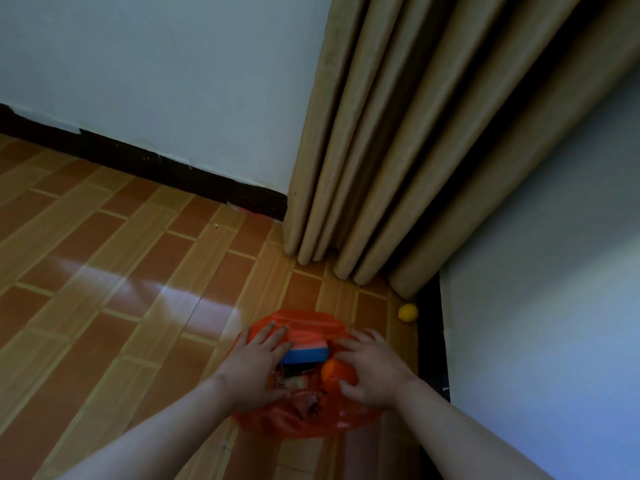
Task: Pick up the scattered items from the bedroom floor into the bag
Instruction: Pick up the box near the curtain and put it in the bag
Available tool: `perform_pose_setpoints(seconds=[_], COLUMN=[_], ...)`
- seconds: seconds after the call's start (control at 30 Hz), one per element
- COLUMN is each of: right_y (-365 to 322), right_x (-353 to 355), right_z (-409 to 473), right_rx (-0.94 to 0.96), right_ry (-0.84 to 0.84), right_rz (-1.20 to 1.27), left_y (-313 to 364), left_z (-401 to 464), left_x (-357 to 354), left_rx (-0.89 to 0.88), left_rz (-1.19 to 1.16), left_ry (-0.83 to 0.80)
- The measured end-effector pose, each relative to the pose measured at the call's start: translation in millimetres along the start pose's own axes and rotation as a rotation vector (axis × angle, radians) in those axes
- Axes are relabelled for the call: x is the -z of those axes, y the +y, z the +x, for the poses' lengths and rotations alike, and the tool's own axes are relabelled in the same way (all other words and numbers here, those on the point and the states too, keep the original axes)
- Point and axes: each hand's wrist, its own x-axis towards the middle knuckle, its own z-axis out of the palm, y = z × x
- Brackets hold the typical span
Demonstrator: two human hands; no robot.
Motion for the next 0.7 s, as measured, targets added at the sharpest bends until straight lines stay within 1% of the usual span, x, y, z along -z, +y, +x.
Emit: perform_pose_setpoints(seconds=[0.07, 0.13, 0.23, 0.3, 0.33, 0.47, 0.6, 0.7], right_y=[-1, 6, 26, 49, 62, 111, 138, 151], right_x=[3, 1, 3, 5, 4, -18, -35, -42], right_z=[1, 1, 4, 6, 7, 15, 29, 41], right_rx=[-0.022, -0.082, -0.269, -0.384, -0.428, -0.528, -0.577, -0.573], right_ry=[0.108, 0.245, 0.419, 0.483, 0.452, 0.18, 0.035, -0.034], right_rz=[0.064, 0.143, 0.27, 0.326, 0.318, 0.201, 0.128, 0.14], left_y=[1, 2, 0, 0, 0, 0, -1, -3], left_z=[3, 6, 8, 9, 10, 13, 12, 10], left_x=[6, 10, 18, 23, 25, 25, 19, 18], left_rx=[0.007, 0.019, 0.035, 0.046, 0.048, 0.037, 0.051, 0.065], left_rz=[-0.028, -0.032, -0.04, -0.064, -0.079, -0.121, -0.133, -0.138], left_ry=[0.035, 0.077, 0.126, 0.164, 0.185, 0.232, 0.222, 0.211])
